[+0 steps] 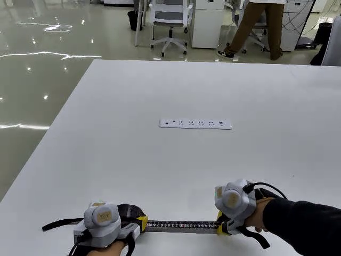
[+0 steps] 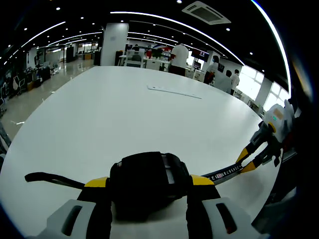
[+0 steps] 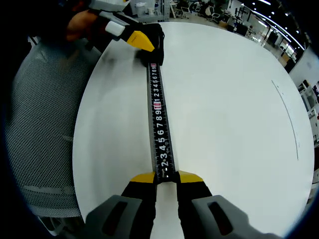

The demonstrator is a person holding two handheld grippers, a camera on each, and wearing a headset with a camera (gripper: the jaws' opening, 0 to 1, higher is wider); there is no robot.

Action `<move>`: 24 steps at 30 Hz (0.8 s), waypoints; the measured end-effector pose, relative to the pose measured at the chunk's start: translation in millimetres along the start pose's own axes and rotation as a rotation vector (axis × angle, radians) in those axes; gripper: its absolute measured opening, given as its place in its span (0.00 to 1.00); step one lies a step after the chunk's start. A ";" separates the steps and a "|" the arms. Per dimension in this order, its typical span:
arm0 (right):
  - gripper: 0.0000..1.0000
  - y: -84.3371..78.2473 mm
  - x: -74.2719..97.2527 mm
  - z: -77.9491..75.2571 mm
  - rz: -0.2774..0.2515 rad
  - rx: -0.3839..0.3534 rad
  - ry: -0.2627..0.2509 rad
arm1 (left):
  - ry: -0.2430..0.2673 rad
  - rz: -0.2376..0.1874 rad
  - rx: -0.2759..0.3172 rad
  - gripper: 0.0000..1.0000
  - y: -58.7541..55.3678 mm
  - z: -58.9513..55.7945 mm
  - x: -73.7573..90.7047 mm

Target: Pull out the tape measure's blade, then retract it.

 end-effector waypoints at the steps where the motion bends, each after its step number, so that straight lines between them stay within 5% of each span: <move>1: 0.11 0.9 -0.3 0.2 0.000 0.001 0.000 | -0.002 0.000 -0.002 0.56 0.0 -0.1 0.3; 24: 0.10 32.8 -15.6 -3.6 -0.068 0.008 -0.015 | -0.012 0.006 0.002 0.56 0.0 0.6 0.3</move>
Point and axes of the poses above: the centre of the closed fingertips' face, and the gripper's own axes: x roughly backward along the fingers, z roughly to its left, y roughly out of its top, the point moved 3 cm from there along x, roughly backward along the fingers, and after that the axes turned 10 degrees about x, right-handed, at the moved point
